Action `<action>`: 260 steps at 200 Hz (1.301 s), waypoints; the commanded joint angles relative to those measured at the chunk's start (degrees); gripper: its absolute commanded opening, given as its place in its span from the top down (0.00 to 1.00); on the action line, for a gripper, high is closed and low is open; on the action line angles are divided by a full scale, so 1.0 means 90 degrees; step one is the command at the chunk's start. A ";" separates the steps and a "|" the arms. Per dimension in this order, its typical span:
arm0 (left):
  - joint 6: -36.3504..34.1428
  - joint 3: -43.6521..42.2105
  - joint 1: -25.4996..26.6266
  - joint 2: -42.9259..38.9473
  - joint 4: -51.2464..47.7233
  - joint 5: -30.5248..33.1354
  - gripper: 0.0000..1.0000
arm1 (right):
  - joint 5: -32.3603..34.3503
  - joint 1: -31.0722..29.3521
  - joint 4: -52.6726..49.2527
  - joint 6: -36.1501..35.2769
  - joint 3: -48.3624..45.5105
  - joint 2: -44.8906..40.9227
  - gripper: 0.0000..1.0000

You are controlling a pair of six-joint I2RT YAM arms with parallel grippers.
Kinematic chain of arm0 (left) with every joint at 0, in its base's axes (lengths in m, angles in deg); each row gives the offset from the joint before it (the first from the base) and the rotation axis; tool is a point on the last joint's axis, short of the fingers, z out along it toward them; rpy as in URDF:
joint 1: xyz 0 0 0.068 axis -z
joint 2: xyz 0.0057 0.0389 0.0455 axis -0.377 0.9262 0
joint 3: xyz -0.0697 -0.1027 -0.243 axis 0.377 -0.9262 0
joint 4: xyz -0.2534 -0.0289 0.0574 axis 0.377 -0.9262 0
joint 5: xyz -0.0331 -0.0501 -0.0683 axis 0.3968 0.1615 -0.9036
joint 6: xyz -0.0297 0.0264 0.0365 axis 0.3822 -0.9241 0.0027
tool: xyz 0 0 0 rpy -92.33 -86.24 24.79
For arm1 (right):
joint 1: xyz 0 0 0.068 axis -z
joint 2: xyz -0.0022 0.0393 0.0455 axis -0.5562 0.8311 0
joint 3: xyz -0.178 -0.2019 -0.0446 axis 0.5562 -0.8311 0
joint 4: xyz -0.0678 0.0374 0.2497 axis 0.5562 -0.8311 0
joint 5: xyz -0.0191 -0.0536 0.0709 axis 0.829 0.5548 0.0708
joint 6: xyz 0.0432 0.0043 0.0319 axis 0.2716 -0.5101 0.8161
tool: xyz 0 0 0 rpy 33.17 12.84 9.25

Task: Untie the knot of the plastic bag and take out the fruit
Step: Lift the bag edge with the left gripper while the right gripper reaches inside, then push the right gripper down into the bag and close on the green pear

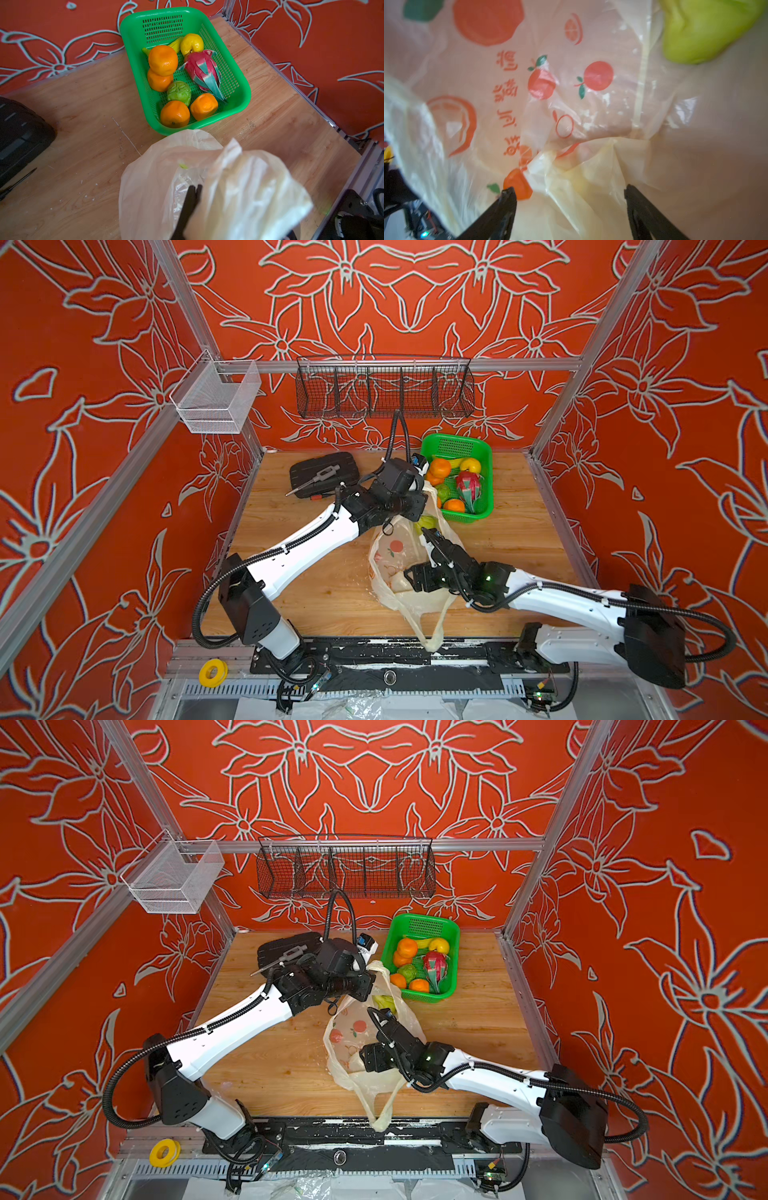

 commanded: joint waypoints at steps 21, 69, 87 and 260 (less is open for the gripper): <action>0.1450 -0.0593 -0.0015 -0.0623 0.0174 -0.1116 1.00 | 0.0572 0.1033 -0.0182 0.0671 -0.0223 0.0063 0.17; 0.1885 -0.1166 -0.0012 -0.0807 0.0361 -0.0975 1.00 | 0.0429 0.1126 0.1630 0.1717 -0.0399 0.0518 0.16; 0.1988 -0.1257 -0.0012 -0.0827 0.0428 -0.0764 1.00 | 0.0483 0.1120 0.2287 0.2116 -0.0326 0.0978 0.13; 0.1341 -0.1543 -0.0004 -0.1293 0.0489 -0.1009 1.00 | 0.1005 0.1869 0.4217 0.0666 0.1213 0.4204 0.03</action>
